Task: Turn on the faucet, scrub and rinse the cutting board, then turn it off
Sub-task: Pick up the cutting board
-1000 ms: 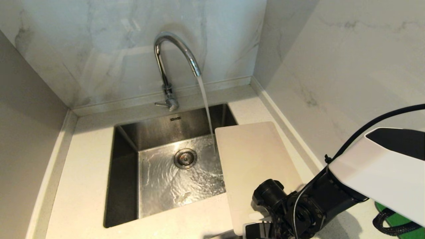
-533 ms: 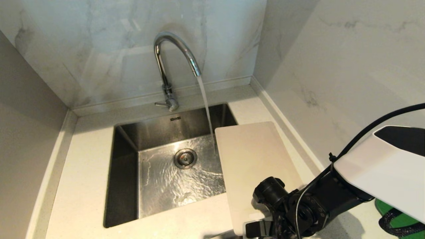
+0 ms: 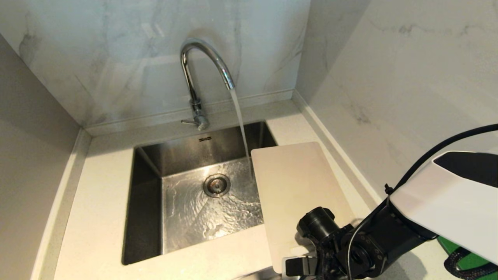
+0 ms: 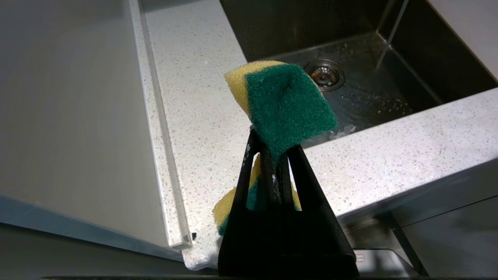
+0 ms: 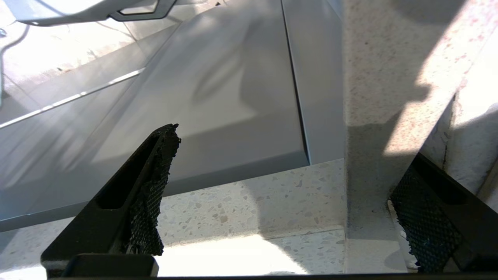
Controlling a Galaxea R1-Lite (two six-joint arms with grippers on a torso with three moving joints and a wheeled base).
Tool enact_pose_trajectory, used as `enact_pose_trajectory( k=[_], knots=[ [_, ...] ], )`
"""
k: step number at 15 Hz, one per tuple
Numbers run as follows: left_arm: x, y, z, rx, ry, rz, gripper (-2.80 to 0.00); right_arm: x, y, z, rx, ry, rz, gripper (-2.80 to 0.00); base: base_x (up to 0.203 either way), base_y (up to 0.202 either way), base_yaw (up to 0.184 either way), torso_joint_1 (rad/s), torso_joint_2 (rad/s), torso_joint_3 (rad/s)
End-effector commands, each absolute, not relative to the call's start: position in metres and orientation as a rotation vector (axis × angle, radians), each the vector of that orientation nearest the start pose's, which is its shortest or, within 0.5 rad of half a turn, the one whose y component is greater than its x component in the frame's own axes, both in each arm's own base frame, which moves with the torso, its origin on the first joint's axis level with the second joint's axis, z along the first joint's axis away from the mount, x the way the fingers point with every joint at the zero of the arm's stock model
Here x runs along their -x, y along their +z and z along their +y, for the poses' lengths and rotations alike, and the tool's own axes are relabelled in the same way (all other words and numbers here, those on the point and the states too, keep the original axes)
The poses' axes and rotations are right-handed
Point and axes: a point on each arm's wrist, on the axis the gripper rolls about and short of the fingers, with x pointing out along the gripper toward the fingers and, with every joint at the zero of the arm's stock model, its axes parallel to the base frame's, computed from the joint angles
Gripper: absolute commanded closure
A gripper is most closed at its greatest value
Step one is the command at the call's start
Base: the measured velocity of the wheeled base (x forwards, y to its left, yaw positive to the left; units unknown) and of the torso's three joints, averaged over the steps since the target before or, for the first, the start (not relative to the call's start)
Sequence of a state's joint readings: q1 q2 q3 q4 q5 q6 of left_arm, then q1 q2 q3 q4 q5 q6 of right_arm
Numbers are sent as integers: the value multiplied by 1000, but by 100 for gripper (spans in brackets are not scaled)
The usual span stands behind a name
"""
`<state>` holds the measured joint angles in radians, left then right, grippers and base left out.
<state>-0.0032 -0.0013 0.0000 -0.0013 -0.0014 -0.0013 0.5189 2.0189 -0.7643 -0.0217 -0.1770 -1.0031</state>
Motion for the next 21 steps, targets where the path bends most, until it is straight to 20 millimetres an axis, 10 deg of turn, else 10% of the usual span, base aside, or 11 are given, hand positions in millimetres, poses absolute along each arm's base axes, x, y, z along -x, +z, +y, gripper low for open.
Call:
enact_pose_trajectory(
  k=[1,7,21],
  knots=[
    [23,75,0,2,-5,-1,0,-253,32,140,1301,887,934,-280,0,0,0,0,0,0],
    [23,75,0,2,-6,0,0,-253,48,140,1309,911,855,-280,0,0,0,0,0,0],
    [23,75,0,2,-5,0,0,-258,5,143,1302,925,862,-280,0,0,0,0,0,0]
  ],
)
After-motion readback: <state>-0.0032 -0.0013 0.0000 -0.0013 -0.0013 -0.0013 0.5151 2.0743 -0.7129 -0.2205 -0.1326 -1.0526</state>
